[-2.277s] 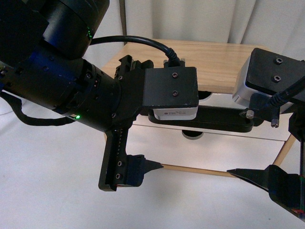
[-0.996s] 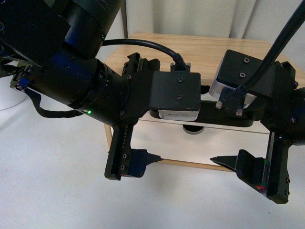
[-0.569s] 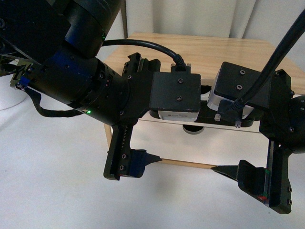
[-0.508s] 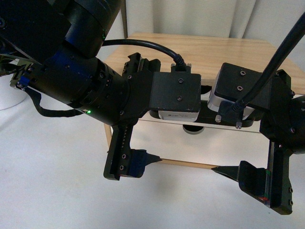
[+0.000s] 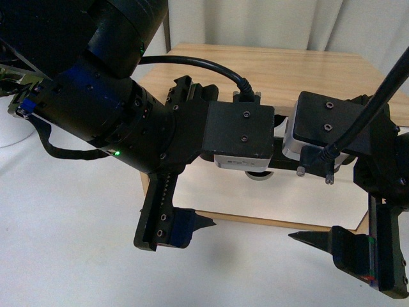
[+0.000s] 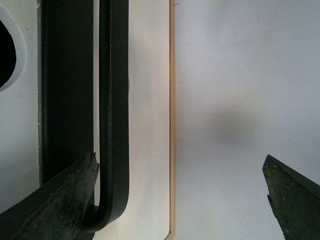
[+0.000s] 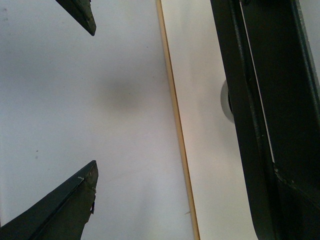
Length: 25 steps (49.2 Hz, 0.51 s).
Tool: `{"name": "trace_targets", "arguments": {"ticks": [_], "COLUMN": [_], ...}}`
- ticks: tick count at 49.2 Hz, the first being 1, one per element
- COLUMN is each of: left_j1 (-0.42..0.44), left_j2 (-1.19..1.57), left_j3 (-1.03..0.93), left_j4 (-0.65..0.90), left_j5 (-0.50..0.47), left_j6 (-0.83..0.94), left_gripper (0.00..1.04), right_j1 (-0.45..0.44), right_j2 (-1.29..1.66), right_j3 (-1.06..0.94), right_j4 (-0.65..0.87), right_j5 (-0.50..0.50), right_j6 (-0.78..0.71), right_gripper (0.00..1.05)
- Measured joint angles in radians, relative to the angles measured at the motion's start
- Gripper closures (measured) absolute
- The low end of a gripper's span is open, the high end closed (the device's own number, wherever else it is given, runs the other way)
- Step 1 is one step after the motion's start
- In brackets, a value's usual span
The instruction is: Pull drawer
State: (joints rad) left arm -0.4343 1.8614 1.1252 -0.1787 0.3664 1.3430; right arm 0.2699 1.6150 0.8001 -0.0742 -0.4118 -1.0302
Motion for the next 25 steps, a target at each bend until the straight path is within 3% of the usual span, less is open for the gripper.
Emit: {"name": "trace_targets", "arguments": {"ticks": [25], "left_j1": [-0.015], "left_j2": [-0.1], "left_j3": [-0.116], "left_j4": [-0.03], "left_j5": [0.003], "left_j6": [0.066], "left_gripper": [0.06], "right_j1": [0.012], "right_j2": [-0.106], "right_j3": [-0.087], "right_j4": [-0.074], "right_j5": [-0.045], "right_j6": [-0.071], "right_gripper": [0.09]}}
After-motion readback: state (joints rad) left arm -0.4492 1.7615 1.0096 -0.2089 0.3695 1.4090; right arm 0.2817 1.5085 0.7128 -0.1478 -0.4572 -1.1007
